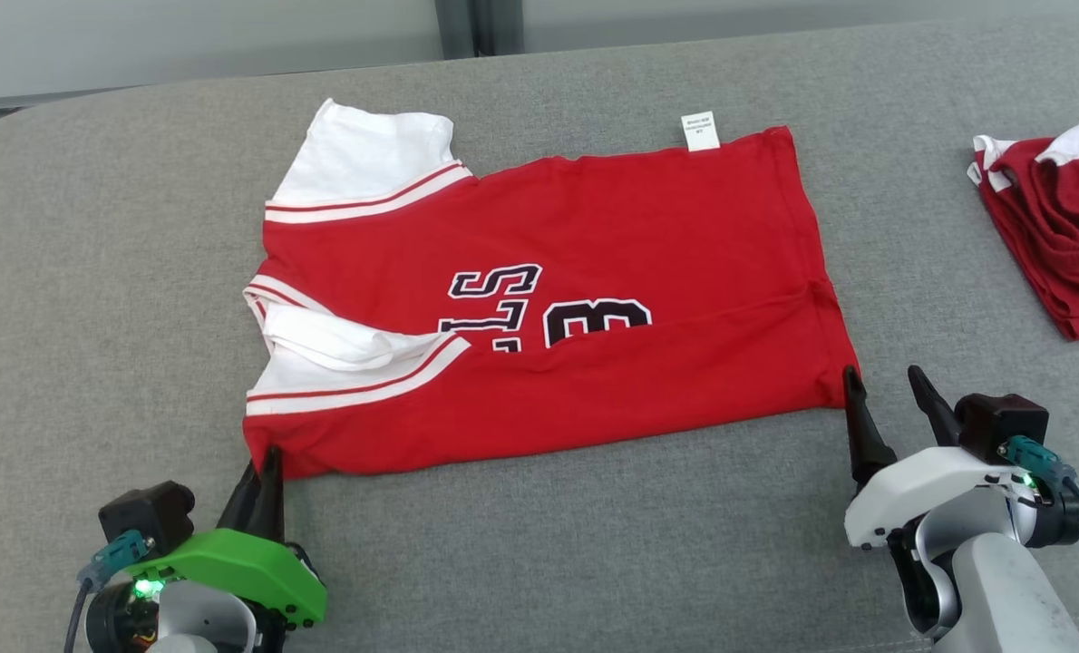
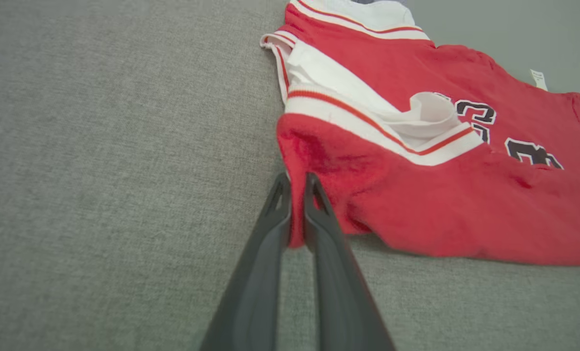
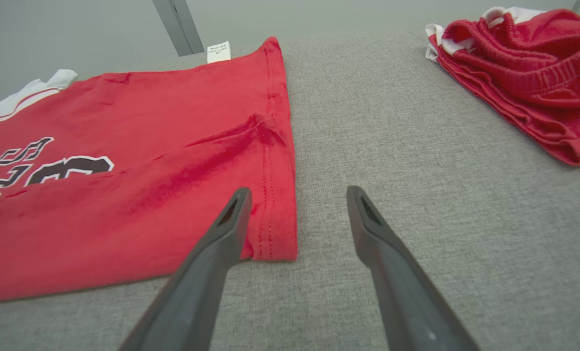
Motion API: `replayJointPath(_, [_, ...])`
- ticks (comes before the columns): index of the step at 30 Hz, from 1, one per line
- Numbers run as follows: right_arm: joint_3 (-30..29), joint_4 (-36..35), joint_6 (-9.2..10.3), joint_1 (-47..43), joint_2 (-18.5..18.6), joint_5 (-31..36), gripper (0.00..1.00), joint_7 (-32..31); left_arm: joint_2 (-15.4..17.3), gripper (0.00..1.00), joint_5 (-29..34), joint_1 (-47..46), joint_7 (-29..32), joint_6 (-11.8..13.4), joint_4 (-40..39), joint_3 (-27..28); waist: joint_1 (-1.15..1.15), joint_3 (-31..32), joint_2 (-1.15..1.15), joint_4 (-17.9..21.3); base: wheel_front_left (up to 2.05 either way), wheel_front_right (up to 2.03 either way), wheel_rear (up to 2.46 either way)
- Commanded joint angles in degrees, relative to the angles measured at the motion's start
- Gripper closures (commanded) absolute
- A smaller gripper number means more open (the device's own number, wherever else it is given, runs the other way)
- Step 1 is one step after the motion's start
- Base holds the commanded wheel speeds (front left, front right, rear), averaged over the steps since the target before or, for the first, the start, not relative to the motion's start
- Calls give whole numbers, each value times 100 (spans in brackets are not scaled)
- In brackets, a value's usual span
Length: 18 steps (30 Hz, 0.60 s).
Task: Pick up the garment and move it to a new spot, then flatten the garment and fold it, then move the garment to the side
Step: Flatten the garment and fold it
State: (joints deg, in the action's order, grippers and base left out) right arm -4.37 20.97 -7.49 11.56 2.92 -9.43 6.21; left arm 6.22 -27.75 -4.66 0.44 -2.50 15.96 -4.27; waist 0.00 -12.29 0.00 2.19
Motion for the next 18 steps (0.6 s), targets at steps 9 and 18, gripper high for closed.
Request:
replayJointPath(9, [148, 959, 1, 412, 4, -274, 0, -263, 55, 100, 92, 118, -107, 95, -568, -39, 0, 66, 0, -189, 0, 0, 0])
replayJointPath(18, [309, 1597, 1, 736, 0, -801, 100, -71, 132, 100, 87, 300, -214, 66, -735, -56, 0, 220, 0, -215, 0, 0, 0])
